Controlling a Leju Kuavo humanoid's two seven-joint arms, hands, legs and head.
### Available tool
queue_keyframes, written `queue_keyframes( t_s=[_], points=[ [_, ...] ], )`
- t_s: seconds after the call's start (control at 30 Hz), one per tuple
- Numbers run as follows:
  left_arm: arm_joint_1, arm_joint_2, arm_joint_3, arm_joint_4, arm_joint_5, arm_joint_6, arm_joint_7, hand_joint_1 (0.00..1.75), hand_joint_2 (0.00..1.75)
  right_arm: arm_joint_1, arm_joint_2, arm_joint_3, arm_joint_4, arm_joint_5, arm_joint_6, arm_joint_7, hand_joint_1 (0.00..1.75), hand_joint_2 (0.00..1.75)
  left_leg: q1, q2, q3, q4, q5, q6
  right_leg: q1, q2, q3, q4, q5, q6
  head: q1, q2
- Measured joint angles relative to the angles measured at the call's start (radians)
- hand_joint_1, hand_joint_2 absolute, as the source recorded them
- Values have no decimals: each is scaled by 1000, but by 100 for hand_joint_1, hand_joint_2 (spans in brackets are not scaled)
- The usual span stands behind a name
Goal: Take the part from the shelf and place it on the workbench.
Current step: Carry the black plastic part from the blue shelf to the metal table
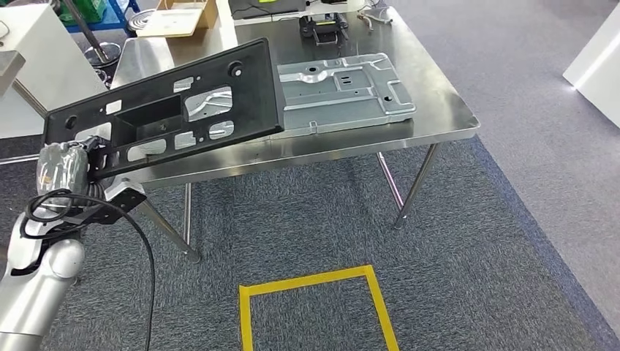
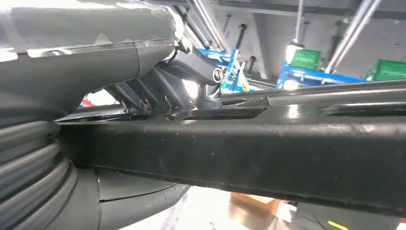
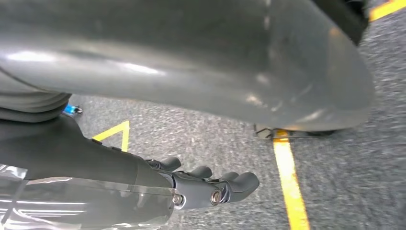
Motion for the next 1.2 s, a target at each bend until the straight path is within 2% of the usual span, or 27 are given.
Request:
queue_keyframes(
  t_s=[0.07, 0.1, 0.17, 0.2, 0.27, 0.3, 0.33, 0.37, 0.43, 0.47, 0.5, 0.57, 0.67, 0.83, 1.0, 1.2],
  points=[
    [-4, 0, 0, 6, 3, -1, 0, 175, 175, -3, 1, -7, 0, -7, 0, 0, 0, 0, -6, -1, 4, -13, -5, 10, 2, -7, 2, -3, 0, 10, 0, 0],
    [-3, 0, -1, 9, 4, -2, 0, 175, 175, -4, 2, -9, 0, -10, 0, 0, 0, 0, -3, -4, 8, -18, -4, 15, 1, -7, 6, -4, -2, 16, 0, 0],
    [-8, 0, -2, 13, 5, -4, 0, 175, 175, -4, 2, -12, 0, -13, 0, 0, 0, 0, 4, -9, 18, -32, 1, 27, 1, 16, -4, 27, -25, 25, 0, 0],
    [-10, -1, -3, 14, 5, -5, 0, 175, 175, -3, 2, -13, 0, -14, 0, 0, 0, 0, 6, -10, 22, -37, 2, 32, 0, 34, -27, 72, -48, 28, 0, 0],
    [-15, -2, -8, 18, 6, -9, 1, 175, 175, -1, 2, -15, 0, -16, 1, 0, 0, 0, 4, -15, 22, -37, 1, 38, 0, 57, -100, 200, -100, 30, 0, 0],
    [-15, -3, -12, 20, 7, -13, 1, 175, 175, 1, 3, -17, 0, -16, 1, 0, 0, 0, 3, -18, 22, -36, 0, 40, -1, 60, -131, 248, -109, 31, 0, 0],
    [-15, -3, -16, 23, 8, -19, 1, 175, 175, 2, 3, -17, 1, -17, 1, 0, 0, 0, 2, -23, 22, -35, -2, 40, -2, 61, -147, 263, -99, 31, 0, 0],
    [-15, -3, -20, 25, 8, -27, 1, 175, 175, 3, 3, -18, 1, -17, 1, 0, 0, 0, 2, -28, 23, -32, -4, 39, -2, 61, -144, 240, -70, 31, 0, 0],
    [-20, -3, -26, 31, 7, -41, 1, 175, 175, 5, 2, -19, 1, -17, 1, 0, 0, 0, 2, -36, 22, -23, -11, 35, -3, 66, -95, 114, 6, 25, 0, 0],
    [-24, -3, -28, 35, 6, -46, 1, 175, 175, 6, 2, -20, 1, -18, 1, 0, 0, 0, 0, -39, 20, -18, -15, 30, -3, 70, -72, 57, 30, 21, 0, 0],
    [-29, -3, -31, 38, 5, -50, 1, 175, 175, 5, 1, -21, 1, -18, 1, 0, 0, 0, -1, -42, 18, -14, -18, 26, -2, 72, -58, 22, 42, 18, 0, 0],
    [-35, -2, -36, 45, 5, -56, 1, 175, 175, 5, 1, -23, 1, -18, 2, -1, 0, 0, -4, -44, 15, -8, -23, 23, -1, 73, -53, 5, 44, 17, 0, 0],
    [-45, -1, -45, 57, 4, -68, 0, 175, 175, 5, 1, -27, 1, -18, 4, -2, 0, 0, -2, -44, 19, -11, -23, 27, 1, 73, -52, 4, 45, 15, 0, 0],
    [-68, 1, -59, 81, 3, -80, 0, 175, 175, 5, 0, -30, 1, -18, 6, -5, 0, 0, -2, -42, 24, -20, -21, 22, 2, 73, -51, 4, 43, 9, 0, 0],
    [-75, 1, -70, 97, 2, -84, 0, 175, 175, 4, 0, -31, 1, -19, 5, -5, 0, 0, -2, -42, 25, -23, -21, 13, 2, 73, -51, 5, 43, 8, 0, 0],
    [-78, 2, -81, 109, 2, -94, 0, 175, 175, 4, 0, -36, 1, -20, 5, -5, 0, 0, -3, -42, 25, -23, -21, 12, 0, 73, -50, 4, 43, 8, 0, 0]
  ],
)
